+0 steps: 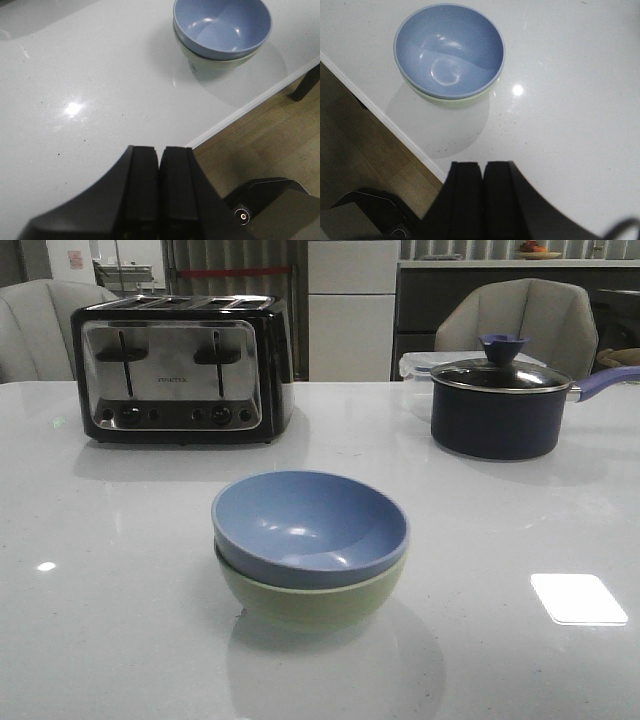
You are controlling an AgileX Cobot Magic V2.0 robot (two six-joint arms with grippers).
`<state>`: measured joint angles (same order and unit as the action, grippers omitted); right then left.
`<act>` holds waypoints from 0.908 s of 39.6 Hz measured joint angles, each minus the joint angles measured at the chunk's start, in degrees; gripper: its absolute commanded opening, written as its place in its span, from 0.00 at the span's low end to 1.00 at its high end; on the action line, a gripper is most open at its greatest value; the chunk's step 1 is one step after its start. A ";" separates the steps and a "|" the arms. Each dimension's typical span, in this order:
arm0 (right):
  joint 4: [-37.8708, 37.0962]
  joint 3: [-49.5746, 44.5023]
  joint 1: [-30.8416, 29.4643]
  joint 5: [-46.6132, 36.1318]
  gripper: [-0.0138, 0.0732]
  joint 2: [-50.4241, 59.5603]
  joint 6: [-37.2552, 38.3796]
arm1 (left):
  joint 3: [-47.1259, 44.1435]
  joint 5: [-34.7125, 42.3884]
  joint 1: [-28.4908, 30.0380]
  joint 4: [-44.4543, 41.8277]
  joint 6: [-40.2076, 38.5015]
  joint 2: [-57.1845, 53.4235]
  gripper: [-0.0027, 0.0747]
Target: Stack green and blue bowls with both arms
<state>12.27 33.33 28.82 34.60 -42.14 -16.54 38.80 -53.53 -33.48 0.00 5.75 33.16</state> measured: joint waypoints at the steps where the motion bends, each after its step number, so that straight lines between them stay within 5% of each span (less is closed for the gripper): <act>1: 0.00 0.00 0.00 0.00 0.22 0.00 0.00 | -0.21 0.40 0.24 -0.69 0.00 -0.55 0.16; 10: -0.09 0.00 0.00 0.00 0.22 0.00 0.00 | -6.47 13.76 9.10 -3.54 0.00 -9.60 0.16; 22: -0.09 0.00 0.00 0.00 0.22 0.00 0.00 | -26.78 38.55 24.08 1.63 0.00 -24.89 0.16; 36: -0.09 0.00 0.00 0.00 0.22 0.00 0.00 | -38.91 48.66 28.64 4.58 0.00 -33.42 0.16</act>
<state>12.18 33.33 28.82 34.60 -42.14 -16.54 -0.10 -4.87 -4.84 4.58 5.75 -0.26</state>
